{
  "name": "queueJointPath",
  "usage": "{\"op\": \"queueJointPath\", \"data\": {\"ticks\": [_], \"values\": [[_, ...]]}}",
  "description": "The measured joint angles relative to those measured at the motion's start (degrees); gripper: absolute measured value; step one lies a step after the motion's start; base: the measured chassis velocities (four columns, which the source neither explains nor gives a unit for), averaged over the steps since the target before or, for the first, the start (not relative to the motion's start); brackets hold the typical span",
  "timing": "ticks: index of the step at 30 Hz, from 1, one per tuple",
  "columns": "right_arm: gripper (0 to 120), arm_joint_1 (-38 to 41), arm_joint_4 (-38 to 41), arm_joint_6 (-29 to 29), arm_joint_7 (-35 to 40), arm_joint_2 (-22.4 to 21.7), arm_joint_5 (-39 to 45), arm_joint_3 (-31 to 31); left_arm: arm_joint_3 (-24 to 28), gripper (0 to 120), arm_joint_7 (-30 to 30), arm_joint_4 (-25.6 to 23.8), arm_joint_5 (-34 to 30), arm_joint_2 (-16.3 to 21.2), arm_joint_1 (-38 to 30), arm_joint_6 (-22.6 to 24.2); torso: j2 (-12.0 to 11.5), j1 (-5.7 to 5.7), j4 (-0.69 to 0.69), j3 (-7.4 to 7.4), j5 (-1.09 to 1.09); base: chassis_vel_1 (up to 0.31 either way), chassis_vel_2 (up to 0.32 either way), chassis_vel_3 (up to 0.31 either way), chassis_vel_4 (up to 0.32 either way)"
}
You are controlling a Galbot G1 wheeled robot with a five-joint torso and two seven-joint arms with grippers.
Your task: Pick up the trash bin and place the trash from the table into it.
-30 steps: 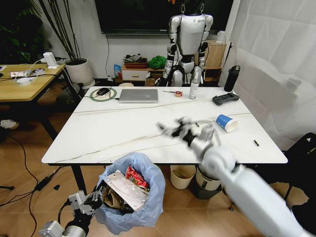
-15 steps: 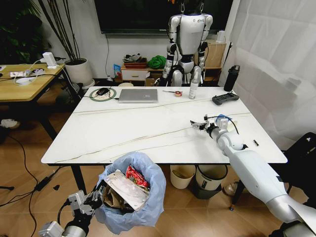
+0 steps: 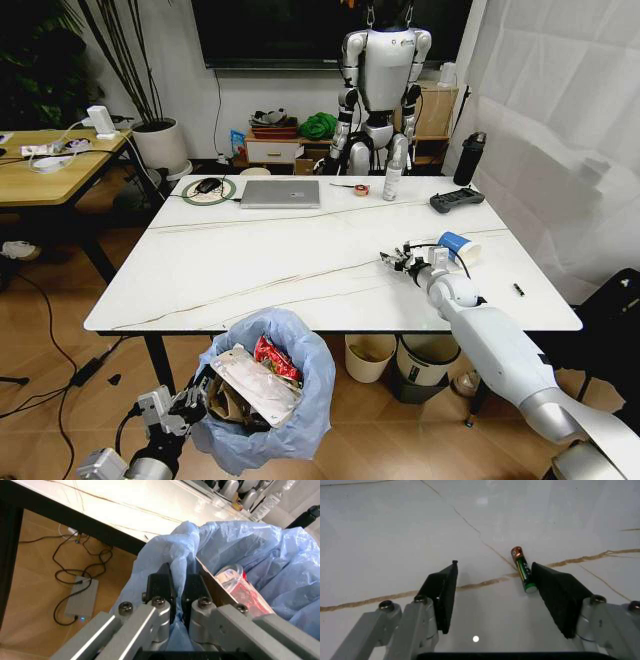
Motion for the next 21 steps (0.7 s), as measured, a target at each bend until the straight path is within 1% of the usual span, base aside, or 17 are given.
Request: {"op": "queueJointPath", "data": {"ticks": [3, 4, 5, 9, 10, 13, 15, 18, 21], "values": [[41, -0.11, -0.05, 0.06, 0.04, -0.2, -0.1, 0.05, -0.02, 0, 0.0, -0.06, -0.06, 0.08, 0.05, -0.03, 0.0, 0.0, -0.01, 0.0, 0.0, 0.0, 0.0, 0.0, 0.0], [41, -0.11, -0.05, 0.06, 0.04, -0.2, -0.1, 0.05, -0.02, 0, 0.0, -0.06, -0.06, 0.08, 0.05, -0.03, 0.0, 0.0, -0.01, 0.0, 0.0, 0.0, 0.0, 0.0, 0.0], [38, -0.16, -0.07, 0.1, 0.05, -0.23, -0.16, 0.09, 0.0, 0, 0.0, -0.06, -0.06, 0.13, 0.05, -0.04, 0.0, 0.0, -0.01, 0.0, 0.0, 0.0, 0.0, 0.0, 0.0], [20, -0.51, -0.2, 0.53, 0.07, -0.54, -1.21, 0.1, 0.0, 0, 0.01, -0.06, -0.16, 0.36, 0.0, -0.04, 0.0, 0.0, 0.0, -0.01, 0.0, 0.0, 0.0, 0.0, 0.0], [20, -0.51, -0.2, 0.53, 0.07, -0.54, -1.21, 0.1, 0.0, 0, 0.01, -0.06, -0.16, 0.36, 0.0, -0.04, 0.0, 0.0, 0.0, -0.01, 0.0, 0.0, 0.0, 0.0, 0.0], [8, -0.73, -0.63, 1.06, 0.11, -0.59, -2.83, -0.22, -0.05, 0, 0.0, -0.06, -0.21, 0.48, -0.08, -0.04, 0.02, -0.01, -0.01, -0.01, -0.01, 0.0, 0.0, 0.0, 0.0], [1, -0.95, -0.36, 1.07, 0.18, -0.57, -2.93, -0.23, -0.08, 0, 0.0, -0.06, -0.3, 0.53, -0.11, -0.04, 0.02, -0.01, -0.01, -0.01, -0.01, 0.0, 0.0, 0.0, 0.0], [0, -1.26, 0.21, 1.07, 0.23, -0.79, -2.96, -0.3, -0.12, 0, 0.0, -0.06, -0.4, 0.59, -0.12, -0.04, 0.02, -0.01, 0.0, -0.01, 0.0, 0.0, 0.0, 0.0, 0.0], [0, -2.04, 2.7, 0.6, 0.46, -1.54, -2.22, -0.14, -0.15, 0, 0.0, -0.06, -0.58, 0.68, -0.18, -0.04, 0.01, 0.0, 0.0, 0.01, 0.02, 0.0, 0.0, 0.0, 0.0]]}}
